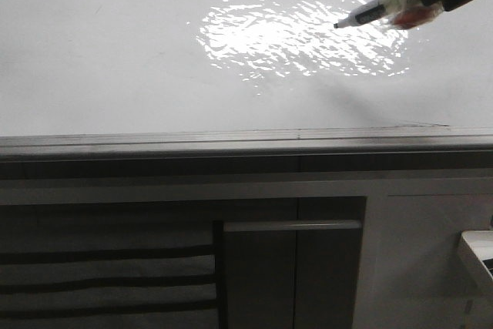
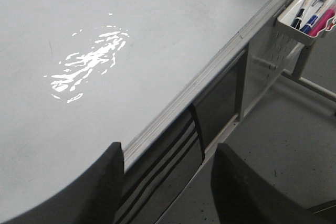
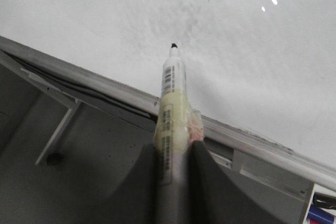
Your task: Write number 9 on whiteboard
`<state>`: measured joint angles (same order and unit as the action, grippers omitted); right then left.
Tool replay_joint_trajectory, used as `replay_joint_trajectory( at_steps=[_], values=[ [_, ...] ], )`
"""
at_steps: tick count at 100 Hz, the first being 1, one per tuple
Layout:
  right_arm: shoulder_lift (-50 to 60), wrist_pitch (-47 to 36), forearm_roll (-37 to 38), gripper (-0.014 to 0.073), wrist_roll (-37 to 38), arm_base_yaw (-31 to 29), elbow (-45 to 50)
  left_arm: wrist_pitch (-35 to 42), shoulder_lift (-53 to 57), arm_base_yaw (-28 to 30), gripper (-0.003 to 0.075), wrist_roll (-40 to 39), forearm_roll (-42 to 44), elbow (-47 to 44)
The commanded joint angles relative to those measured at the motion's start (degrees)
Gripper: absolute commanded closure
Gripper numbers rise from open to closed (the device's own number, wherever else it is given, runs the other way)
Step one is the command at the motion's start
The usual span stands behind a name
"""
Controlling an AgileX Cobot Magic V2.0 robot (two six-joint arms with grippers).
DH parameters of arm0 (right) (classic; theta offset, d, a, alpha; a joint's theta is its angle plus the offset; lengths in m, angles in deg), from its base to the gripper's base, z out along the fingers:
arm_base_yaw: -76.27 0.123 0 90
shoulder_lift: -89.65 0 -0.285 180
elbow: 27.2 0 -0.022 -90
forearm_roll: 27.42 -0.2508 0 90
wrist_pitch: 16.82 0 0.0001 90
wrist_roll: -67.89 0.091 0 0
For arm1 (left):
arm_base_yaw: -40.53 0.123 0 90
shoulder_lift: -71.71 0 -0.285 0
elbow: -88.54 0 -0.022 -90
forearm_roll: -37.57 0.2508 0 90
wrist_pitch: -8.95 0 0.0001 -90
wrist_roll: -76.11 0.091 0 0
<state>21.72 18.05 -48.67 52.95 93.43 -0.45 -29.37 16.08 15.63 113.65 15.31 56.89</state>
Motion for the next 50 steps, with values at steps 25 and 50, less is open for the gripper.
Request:
replay_joint_trajectory(
  at_steps=[25, 50],
  values=[
    [-4.1, -9.5, -2.5, 0.0648, -0.5, -0.3, -2.8, 5.3, 0.2, 0.2, 0.0365, -0.6, -2.4, 1.2],
    [-13.3, -5.2, -2.4, 0.0648, -1.4, 0.0, -10.8, 5.4, 0.2, 0.2, 0.0366, -0.6, -3.0, 1.2]
  ],
)
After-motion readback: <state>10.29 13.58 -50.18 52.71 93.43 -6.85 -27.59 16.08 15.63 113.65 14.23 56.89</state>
